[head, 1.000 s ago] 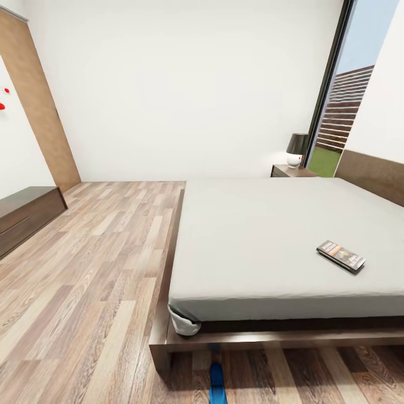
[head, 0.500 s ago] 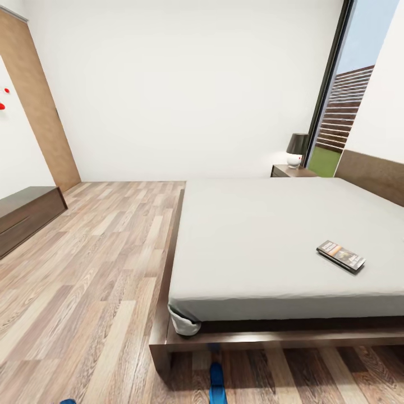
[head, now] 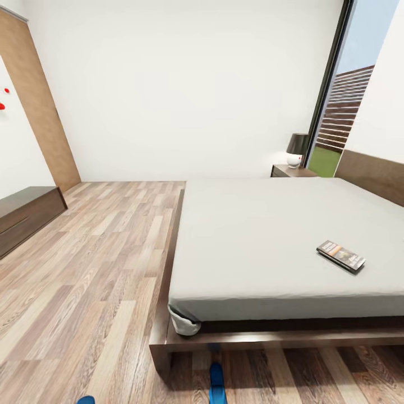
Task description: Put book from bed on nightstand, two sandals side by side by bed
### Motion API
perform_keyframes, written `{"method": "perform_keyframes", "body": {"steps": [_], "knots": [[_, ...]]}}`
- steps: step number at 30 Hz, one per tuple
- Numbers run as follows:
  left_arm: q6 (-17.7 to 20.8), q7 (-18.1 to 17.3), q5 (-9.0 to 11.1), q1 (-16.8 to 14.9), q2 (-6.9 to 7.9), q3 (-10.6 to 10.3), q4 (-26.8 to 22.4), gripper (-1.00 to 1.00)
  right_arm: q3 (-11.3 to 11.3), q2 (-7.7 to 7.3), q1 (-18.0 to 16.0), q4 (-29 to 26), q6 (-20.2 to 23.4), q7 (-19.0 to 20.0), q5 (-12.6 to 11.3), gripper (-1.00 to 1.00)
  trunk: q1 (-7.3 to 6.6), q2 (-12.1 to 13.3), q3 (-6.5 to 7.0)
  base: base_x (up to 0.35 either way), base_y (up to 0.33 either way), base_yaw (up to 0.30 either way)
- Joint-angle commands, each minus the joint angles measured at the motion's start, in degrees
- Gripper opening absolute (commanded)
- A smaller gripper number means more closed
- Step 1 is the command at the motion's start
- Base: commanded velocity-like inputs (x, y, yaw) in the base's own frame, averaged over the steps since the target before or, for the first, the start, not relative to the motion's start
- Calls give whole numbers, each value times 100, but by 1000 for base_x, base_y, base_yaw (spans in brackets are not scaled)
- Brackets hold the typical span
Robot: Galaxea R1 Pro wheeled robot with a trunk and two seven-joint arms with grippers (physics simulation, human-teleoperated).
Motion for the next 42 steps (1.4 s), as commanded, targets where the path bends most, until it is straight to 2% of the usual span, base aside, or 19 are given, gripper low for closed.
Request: {"method": "perform_keyframes", "body": {"steps": [1, 5, 7, 9, 10, 12, 16, 24, 29, 42], "knots": [[-18, 2, -61, -4, -3, 18, -6, -100, 11, -4, 0, -13, 31, 17, 48, 100, -1, -2, -5, 0, 0, 0], [-91, -41, -89, -7, -29, 18, -9, -100, 10, -6, 0, -10, 31, 17, 48, 100, -1, -2, -5, 0, 0, 0], [-110, -57, -174, -8, -62, 17, -10, -100, 10, -7, -1, -9, 31, 17, 48, 100, -1, -2, -5, 0, 0, 0], [-121, -67, -320, -9, -112, 19, -10, -100, 10, -5, -1, -9, 31, 17, 48, 100, -1, -2, -5, 0, 0, 0], [-128, -82, -467, -9, -185, 20, -9, -100, 11, -3, 0, -8, 31, 17, 48, 100, -1, -2, -5, 0, 0, 0], [-138, -157, -614, -20, -302, 21, -8, -100, 15, -1, 0, -8, 30, 17, 48, 100, -1, -2, -5, 0, 0, 0], [-145, -290, -772, -140, -426, 22, -10, -100, 17, 0, 0, -8, 30, 17, 48, 100, -1, -2, -5, 0, 0, 0], [-135, -366, -1290, -315, -694, 21, -11, -100, 19, 8, 0, -23, 30, 17, 48, 100, -1, -2, -5, 0, 0, 0], [-144, -367, -1409, -375, -749, 22, -16, -100, 19, 16, 0, -43, 30, 17, 48, 100, -1, -2, -5, 0, 0, 0], [-99, -384, -1459, -398, -932, 20, -20, -100, 19, 21, -2, -75, 30, 16, 48, 100, -1, -2, -5, 0, 0, 0]]}}
